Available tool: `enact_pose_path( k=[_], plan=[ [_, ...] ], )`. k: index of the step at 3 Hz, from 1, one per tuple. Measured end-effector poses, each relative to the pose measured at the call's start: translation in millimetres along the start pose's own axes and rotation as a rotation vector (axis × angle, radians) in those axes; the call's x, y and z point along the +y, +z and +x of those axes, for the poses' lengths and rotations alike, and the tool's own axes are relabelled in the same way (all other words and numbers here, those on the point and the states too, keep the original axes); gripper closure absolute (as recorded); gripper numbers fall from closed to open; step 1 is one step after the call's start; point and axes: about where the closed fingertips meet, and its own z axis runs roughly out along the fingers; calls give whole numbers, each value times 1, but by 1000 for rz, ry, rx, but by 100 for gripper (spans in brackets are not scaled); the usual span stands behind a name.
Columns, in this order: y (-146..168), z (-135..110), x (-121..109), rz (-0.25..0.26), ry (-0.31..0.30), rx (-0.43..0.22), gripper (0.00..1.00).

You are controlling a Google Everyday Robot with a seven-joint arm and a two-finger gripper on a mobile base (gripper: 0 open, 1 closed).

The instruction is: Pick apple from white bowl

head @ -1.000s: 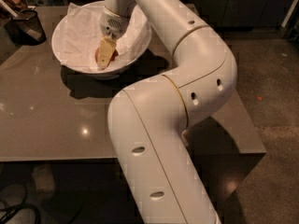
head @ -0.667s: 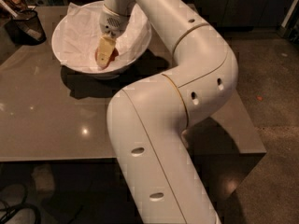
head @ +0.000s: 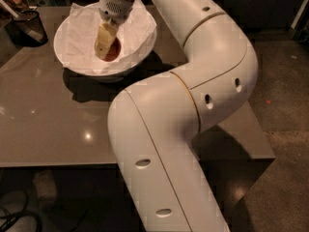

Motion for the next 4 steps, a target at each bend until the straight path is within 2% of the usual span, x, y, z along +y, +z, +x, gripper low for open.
enact_pose_path(
  k=[1, 3, 4],
  plan=[
    [-21, -14, 12, 11, -17, -17, 100],
    [-65, -49, 45, 26, -113, -97, 100],
    [-62, -56, 37, 51, -110, -119, 100]
  ],
)
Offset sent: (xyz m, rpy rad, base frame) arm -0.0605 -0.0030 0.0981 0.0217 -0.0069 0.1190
